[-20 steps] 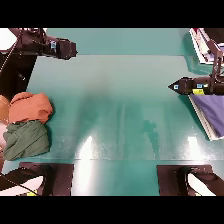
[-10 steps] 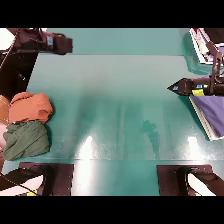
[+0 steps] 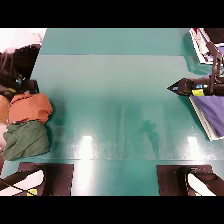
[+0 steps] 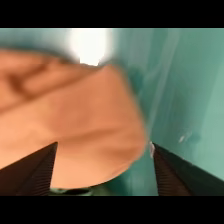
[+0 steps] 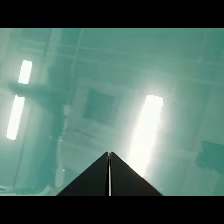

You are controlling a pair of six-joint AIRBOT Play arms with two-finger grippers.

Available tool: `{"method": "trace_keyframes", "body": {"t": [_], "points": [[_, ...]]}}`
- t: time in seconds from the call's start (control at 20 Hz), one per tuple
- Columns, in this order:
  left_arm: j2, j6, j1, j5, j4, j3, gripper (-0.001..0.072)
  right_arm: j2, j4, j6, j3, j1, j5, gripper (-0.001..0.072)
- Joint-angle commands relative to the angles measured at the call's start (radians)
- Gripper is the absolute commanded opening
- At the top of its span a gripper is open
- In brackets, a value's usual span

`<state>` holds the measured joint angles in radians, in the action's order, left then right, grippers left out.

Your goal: Fold the shirts.

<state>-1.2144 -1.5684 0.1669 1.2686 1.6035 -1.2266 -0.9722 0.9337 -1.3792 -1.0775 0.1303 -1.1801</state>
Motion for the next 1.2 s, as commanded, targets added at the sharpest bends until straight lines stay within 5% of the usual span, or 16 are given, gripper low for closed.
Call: {"method": "trace_keyframes", "body": {"t": [0.0,0.15,0.2,0.25,0.3,0.4,0.75,1.15], "points": [[0.004,-0.003,0.060,-0.094,0.017,0.192,0.0668,0.000,0.000,-0.001,0.000,0.001,0.006,0.0016],[0.001,-0.003,0.060,-0.160,0.016,0.277,0.0665,0.000,0.000,-0.001,0.000,0.000,0.008,0.0016],[0.001,-0.003,0.060,-0.158,0.016,0.280,0.0503,0.000,0.000,-0.001,0.000,0.000,0.008,0.0016],[0.003,-0.003,0.060,-0.152,0.016,0.276,0.0259,0.000,0.000,-0.002,0.000,0.000,0.010,0.0016],[0.013,-0.003,0.060,-0.149,0.016,0.267,0.0124,0.000,0.000,-0.001,0.000,0.000,0.011,0.0016],[0.055,-0.003,0.060,-0.141,0.009,0.219,0.0024,0.000,-0.001,-0.002,-0.001,0.000,0.011,0.0016],[0.301,0.034,-0.004,0.000,-0.164,-0.257,0.0022,0.109,-0.114,-0.001,-0.071,-0.084,0.112,0.0015],[0.212,-0.006,-0.580,0.049,-0.167,-0.409,0.0021,0.056,-0.112,-0.001,-0.441,-0.209,0.008,0.0015]]}}
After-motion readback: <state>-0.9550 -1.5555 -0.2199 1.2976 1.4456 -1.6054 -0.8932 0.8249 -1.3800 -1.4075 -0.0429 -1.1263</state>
